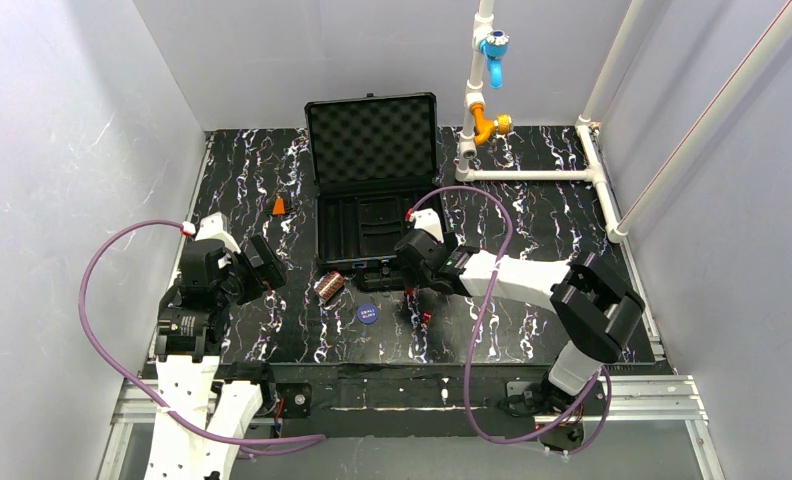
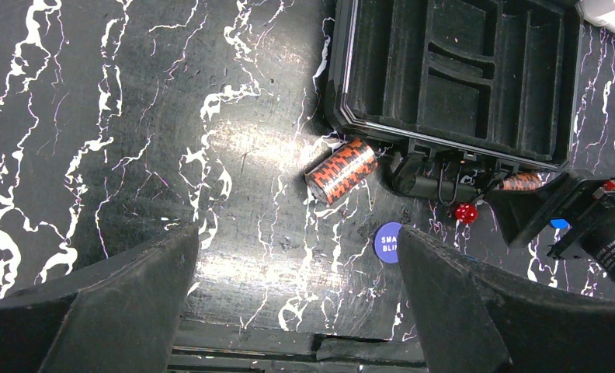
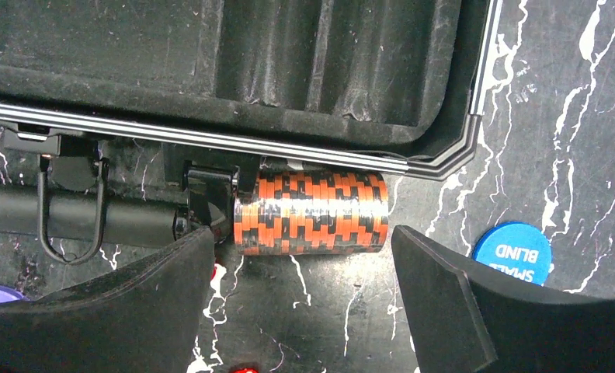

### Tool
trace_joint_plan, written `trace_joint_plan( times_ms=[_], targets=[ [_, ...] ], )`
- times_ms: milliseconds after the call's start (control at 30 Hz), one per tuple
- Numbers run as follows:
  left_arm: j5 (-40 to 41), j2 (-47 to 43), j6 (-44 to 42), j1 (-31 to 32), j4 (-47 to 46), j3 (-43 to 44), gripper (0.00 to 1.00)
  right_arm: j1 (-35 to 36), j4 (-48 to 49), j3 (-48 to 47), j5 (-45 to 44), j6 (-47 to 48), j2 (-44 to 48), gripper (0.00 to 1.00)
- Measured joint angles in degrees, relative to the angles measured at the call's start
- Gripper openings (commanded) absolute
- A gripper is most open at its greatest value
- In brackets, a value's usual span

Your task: Pack up texas hold em set

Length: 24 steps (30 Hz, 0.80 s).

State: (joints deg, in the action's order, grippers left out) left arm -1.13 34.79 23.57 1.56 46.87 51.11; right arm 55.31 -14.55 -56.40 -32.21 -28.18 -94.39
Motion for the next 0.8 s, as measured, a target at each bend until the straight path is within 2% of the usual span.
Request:
trace_joint_plan(
  times_ms=[300,600,733,800],
  targets=[
    [0.0,0.0,0.0,0.0,0.0,-0.02,0.99,0.22,0.17,-0.2,-2.01,0.07,-0.96,0.87],
    [0.0,0.02,0.0,0.0,0.0,-0.02,0.99,0.02,1.11,-0.02,-3.45,-0.79,-0.98,0.72],
    [0.0,0.04,0.0,0.0,0.0,-0.02,0.99,0.0,1.81,0.59,-3.63,-0.94,-0.7,0.73],
    [0.0,0.04,0.0,0.0,0.0,-0.02,0.99,0.0,2.4,1.03,-3.69,-0.98,-0.48,0.79]
  ],
)
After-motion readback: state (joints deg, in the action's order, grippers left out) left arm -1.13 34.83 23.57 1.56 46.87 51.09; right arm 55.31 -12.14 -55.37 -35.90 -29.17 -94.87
